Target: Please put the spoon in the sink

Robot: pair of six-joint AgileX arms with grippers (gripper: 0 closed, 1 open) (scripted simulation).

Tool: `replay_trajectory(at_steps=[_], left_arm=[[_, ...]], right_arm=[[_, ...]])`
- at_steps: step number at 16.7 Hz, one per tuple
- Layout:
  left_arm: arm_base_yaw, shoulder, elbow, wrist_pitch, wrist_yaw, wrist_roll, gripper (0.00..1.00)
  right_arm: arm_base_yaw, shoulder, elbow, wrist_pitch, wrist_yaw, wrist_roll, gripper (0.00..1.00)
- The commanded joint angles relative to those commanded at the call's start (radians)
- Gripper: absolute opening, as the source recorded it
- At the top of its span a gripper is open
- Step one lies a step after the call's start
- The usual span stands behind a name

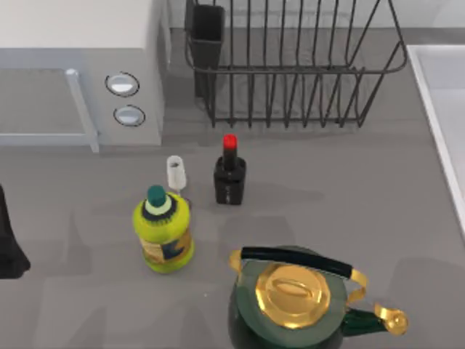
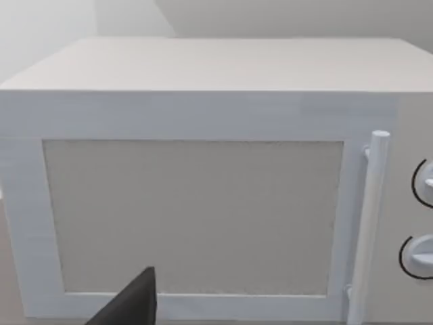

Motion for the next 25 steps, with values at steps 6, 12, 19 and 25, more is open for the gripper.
replay_trajectory(at_steps=[6,12,19,25], left_arm=[[0.0,0.0,0.0,0.0,0.0,0.0,1.0],[0.0,0.0,0.0,0.0,0.0,0.0,1.0],[0.0,0.0,0.0,0.0,0.0,0.0,1.0],[0.0,0.0,0.0,0.0,0.0,0.0,1.0]], right_arm=[[0.064,0.357,0.473,-0.17,0.002,0.072,0.0],[0.149,0.808,1.154,-0.384,0.002,0.165,0.0],[0.237,1.175,1.719,-0.536,0.005,0.249,0.0],[0.259,1.241,1.821,-0.558,0.007,0.266,0.0]])
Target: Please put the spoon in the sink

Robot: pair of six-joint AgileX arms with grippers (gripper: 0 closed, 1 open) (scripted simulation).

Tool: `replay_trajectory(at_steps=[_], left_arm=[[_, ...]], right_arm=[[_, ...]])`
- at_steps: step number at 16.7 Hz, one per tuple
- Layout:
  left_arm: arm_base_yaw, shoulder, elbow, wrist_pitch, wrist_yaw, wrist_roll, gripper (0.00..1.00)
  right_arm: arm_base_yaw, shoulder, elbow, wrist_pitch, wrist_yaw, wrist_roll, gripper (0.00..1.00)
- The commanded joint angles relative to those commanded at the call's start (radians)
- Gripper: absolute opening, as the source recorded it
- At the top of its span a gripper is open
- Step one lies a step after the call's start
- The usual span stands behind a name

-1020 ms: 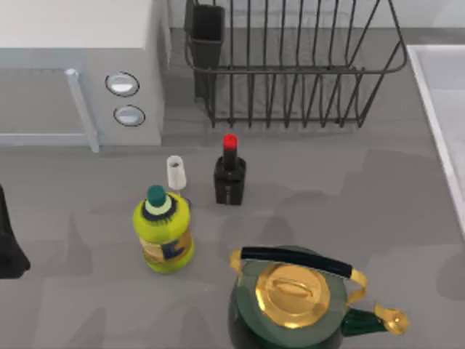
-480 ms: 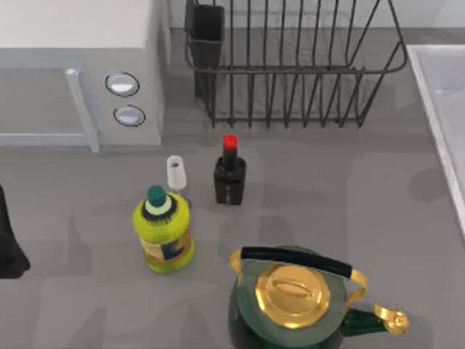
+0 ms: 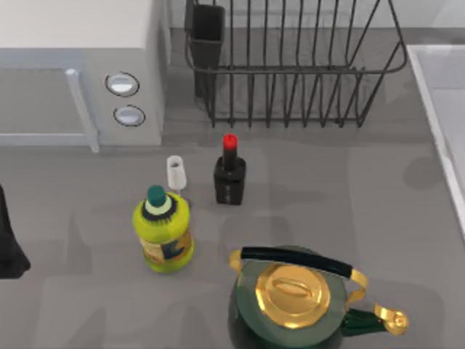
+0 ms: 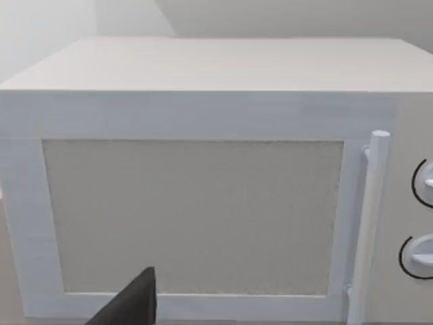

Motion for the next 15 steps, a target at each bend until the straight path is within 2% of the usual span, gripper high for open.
replay_trajectory(at_steps=[5,12,15], left_arm=[[0.0,0.0,0.0,0.0,0.0,0.0,1.0],[0.0,0.0,0.0,0.0,0.0,0.0,1.0],[0.0,0.0,0.0,0.0,0.0,0.0,1.0]], right_arm=[[-0.006,-0.017,-0.042,0.036,-0.001,0.002,0.0],[0.002,-0.117,-0.39,0.256,-0.002,0.002,0.0],[0.004,-0.141,-0.456,0.312,-0.002,0.003,0.0]])
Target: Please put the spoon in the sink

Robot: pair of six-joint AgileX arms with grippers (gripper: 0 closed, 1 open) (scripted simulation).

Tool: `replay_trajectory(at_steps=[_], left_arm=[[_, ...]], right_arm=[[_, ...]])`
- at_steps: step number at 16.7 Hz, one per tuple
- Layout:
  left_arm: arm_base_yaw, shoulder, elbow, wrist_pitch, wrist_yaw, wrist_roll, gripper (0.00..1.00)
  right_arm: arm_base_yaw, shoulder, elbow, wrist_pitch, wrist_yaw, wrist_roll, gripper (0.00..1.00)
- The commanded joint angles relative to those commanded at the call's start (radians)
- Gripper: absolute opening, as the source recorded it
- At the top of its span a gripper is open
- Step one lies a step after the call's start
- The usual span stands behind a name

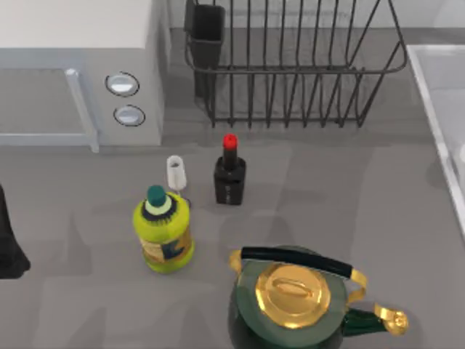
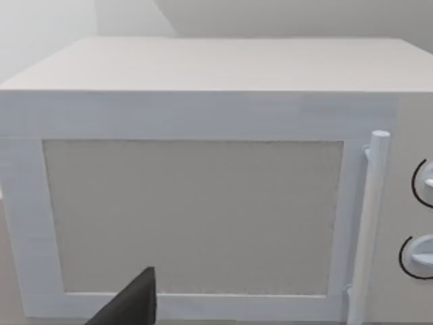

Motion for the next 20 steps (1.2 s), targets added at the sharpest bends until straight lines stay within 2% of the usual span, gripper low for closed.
replay_trajectory(at_steps=[4,17,20], left_arm=[[0.0,0.0,0.0,0.0,0.0,0.0,1.0],[0.0,0.0,0.0,0.0,0.0,0.0,1.0],[0.0,0.0,0.0,0.0,0.0,0.0,1.0]], right_arm=[[0.0,-0.001,-0.002,0.001,0.0,0.0,0.0],[0.0,-0.001,-0.002,0.001,0.0,0.0,0.98],[0.0,-0.001,-0.002,0.001,0.0,0.0,1.0]])
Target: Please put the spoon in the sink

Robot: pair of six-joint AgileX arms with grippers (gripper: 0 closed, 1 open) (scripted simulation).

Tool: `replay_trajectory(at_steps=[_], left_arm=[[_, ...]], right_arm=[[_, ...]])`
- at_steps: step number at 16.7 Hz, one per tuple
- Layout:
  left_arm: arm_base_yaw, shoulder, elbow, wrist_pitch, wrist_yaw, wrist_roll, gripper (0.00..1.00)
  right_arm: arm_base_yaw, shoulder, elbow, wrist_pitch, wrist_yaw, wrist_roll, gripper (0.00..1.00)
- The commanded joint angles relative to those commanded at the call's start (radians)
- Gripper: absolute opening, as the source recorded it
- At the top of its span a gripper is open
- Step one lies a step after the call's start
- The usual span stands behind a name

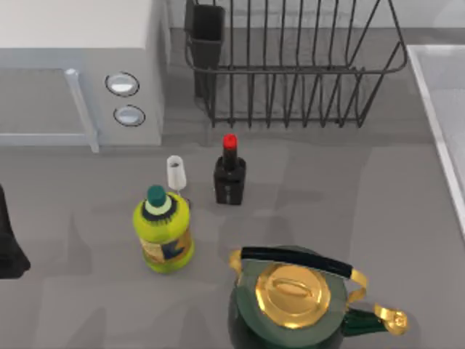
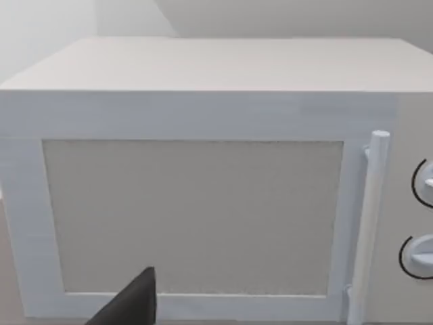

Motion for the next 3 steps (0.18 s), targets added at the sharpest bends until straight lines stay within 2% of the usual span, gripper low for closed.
replay_trajectory(at_steps=[3], left_arm=[[0.0,0.0,0.0,0.0,0.0,0.0,1.0]], right_arm=[[0.0,0.0,0.0,0.0,0.0,0.0,1.0]])
